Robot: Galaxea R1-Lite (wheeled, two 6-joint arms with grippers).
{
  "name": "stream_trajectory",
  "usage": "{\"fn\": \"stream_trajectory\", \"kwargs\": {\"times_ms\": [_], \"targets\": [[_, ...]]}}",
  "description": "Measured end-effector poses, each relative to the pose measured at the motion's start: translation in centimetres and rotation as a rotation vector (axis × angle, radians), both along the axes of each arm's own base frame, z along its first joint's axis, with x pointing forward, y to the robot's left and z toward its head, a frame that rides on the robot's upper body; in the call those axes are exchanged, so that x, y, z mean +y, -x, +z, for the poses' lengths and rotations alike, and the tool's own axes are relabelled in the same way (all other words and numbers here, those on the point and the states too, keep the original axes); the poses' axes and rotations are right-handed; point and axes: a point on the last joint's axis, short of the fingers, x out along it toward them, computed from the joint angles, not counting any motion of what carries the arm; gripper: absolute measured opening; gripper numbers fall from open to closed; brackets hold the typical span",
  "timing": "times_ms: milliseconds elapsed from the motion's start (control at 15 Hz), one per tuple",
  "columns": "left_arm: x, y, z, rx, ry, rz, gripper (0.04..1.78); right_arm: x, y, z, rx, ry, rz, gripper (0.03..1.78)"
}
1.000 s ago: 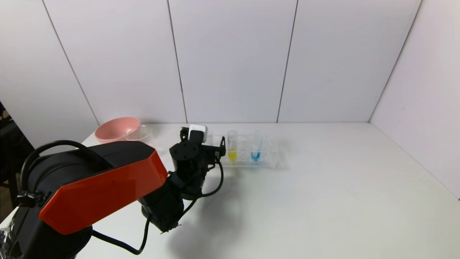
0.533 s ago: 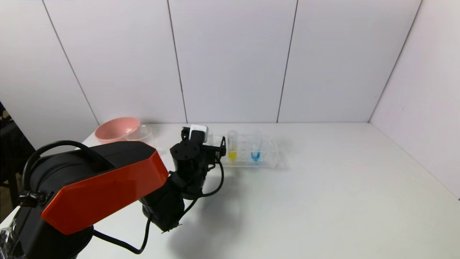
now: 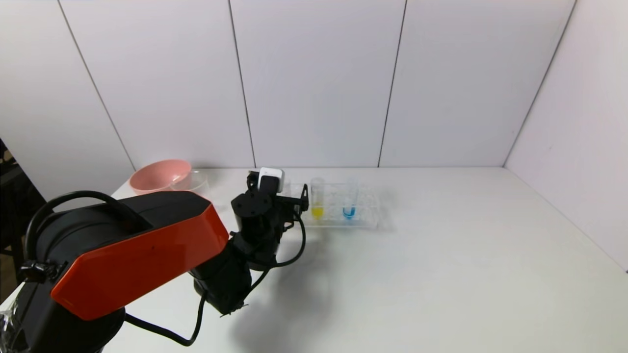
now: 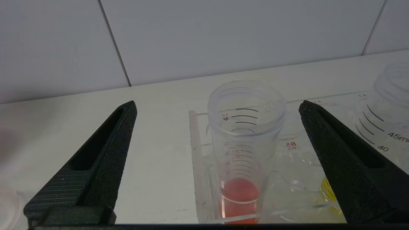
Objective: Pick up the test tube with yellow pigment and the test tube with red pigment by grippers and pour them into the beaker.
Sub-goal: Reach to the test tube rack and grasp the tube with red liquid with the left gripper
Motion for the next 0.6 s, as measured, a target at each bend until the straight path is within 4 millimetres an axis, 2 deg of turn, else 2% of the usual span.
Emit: {"fn": "stream_trajectory", "kwargs": {"times_ms": [600], "targets": [[-0.04,0.02,0.11,-0.003,-0.001,-0.005,1.76,0.0,0.0,0.0,0.0,0.0,0.0,1.7]]}}
